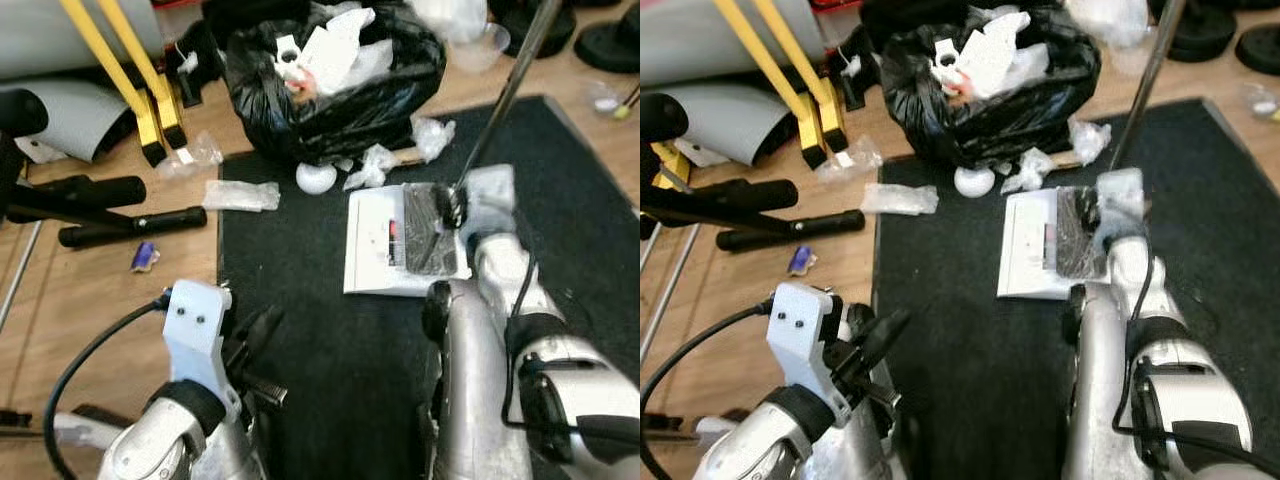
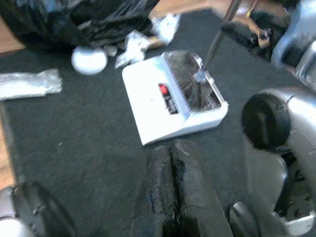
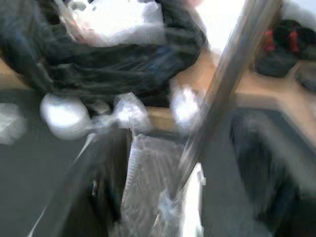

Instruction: Sweep floor

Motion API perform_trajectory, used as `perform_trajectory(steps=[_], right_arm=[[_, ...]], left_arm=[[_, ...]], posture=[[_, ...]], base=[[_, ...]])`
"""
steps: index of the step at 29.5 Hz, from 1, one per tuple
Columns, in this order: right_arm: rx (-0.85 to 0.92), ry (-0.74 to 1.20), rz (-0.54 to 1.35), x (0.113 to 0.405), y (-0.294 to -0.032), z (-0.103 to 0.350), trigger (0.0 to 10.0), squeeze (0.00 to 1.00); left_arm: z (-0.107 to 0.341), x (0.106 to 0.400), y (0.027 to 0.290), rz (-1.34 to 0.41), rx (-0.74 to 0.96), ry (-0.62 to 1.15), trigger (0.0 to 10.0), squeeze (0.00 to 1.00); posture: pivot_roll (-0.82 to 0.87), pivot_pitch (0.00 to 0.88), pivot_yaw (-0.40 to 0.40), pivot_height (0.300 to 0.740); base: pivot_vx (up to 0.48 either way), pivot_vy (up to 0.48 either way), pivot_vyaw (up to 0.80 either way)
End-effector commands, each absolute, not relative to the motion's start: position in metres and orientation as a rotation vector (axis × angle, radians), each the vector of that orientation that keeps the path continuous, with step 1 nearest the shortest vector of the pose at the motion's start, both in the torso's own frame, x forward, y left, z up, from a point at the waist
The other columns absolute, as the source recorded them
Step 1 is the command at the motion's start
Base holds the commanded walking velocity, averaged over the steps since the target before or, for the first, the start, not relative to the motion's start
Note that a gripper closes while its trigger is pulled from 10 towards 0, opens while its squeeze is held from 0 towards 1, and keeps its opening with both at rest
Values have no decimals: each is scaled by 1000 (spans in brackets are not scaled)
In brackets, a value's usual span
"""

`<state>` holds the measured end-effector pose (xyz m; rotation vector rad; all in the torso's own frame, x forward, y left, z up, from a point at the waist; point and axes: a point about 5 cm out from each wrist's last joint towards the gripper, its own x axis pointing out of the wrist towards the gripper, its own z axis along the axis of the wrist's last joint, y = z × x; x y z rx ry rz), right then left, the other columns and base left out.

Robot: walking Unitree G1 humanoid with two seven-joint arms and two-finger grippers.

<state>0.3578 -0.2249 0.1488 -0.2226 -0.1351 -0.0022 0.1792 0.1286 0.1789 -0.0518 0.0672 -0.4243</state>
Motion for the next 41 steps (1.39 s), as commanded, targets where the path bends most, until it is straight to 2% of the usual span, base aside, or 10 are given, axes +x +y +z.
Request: perform_trajectory(steps=[1,2,4,7,9,16,17,19,30,41], right_arm=[[-144,-84,106,341,-211,132,10000,86],[-121,-93,158,327,-206,132,10000,0],[-121,-93,158,327,-206,132,10000,0],[-27,-163,331,291,-177,153,10000,0],[3,-184,401,284,-164,161,10000,0],[7,-199,463,278,-155,170,10000,0],[13,-196,492,273,-146,169,10000,0],[44,-156,543,259,-129,161,10000,0],[-22,-73,504,254,-134,148,10000,0],[-105,-37,463,269,-138,139,10000,0]], left_arm=[[173,181,131,-419,-59,88,10000,0],[172,184,131,-417,-61,83,10000,0],[172,184,131,-417,-61,83,10000,0],[168,198,134,-385,-52,56,10000,0],[165,204,136,-365,-54,49,10000,0],[162,214,137,-338,-59,35,10000,0],[160,216,134,-329,-59,32,10000,0],[153,216,128,-312,-38,37,10000,0],[133,222,137,-145,71,39,10000,0],[128,231,152,21,166,-8,10000,0]], posture=[[27,223,50,300],[9,209,49,305],[9,209,49,305],[-33,147,34,320],[-43,127,29,330],[-62,86,15,355],[-74,37,1,360],[-73,21,-3,380],[-65,0,-20,425],[-53,0,-37,465]], base=[[0,0,0],[0,0,0],[0,0,0],[0,0,0],[0,0,0],[0,0,0],[0,0,0],[0,0,0],[0,0,0],[0,0,0]])
